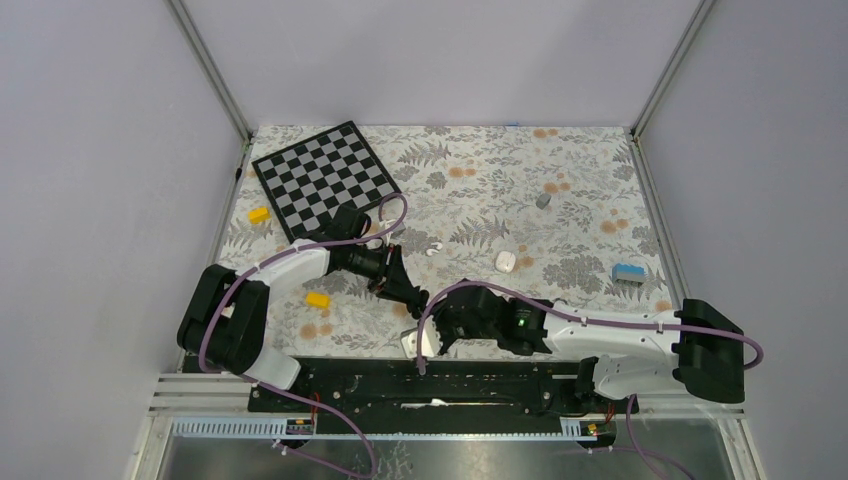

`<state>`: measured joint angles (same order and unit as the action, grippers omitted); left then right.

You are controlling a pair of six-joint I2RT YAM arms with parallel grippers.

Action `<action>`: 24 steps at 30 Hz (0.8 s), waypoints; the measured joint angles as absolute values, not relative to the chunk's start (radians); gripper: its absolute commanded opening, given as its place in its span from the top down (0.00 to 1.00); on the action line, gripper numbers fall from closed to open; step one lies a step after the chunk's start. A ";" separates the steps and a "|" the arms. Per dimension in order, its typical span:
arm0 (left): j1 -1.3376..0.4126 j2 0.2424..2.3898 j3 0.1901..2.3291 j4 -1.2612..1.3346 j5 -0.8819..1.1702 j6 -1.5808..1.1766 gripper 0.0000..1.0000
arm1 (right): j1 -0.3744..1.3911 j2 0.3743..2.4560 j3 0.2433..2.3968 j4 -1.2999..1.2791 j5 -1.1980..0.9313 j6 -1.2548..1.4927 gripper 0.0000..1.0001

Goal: Insert the wireless bluetooth earbuds into the charging case
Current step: Place the earbud in the charging case.

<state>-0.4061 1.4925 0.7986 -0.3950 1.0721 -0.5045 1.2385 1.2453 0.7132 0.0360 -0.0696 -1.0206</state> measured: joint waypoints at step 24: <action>-0.420 1.491 0.799 -0.395 1.074 -0.496 0.91 | 1.289 1.246 0.654 0.120 -0.008 -1.138 1.00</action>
<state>-0.4198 1.4914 0.7986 -0.3946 1.0737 -0.4957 1.2888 1.2465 0.6537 0.1196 -0.0082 -1.1381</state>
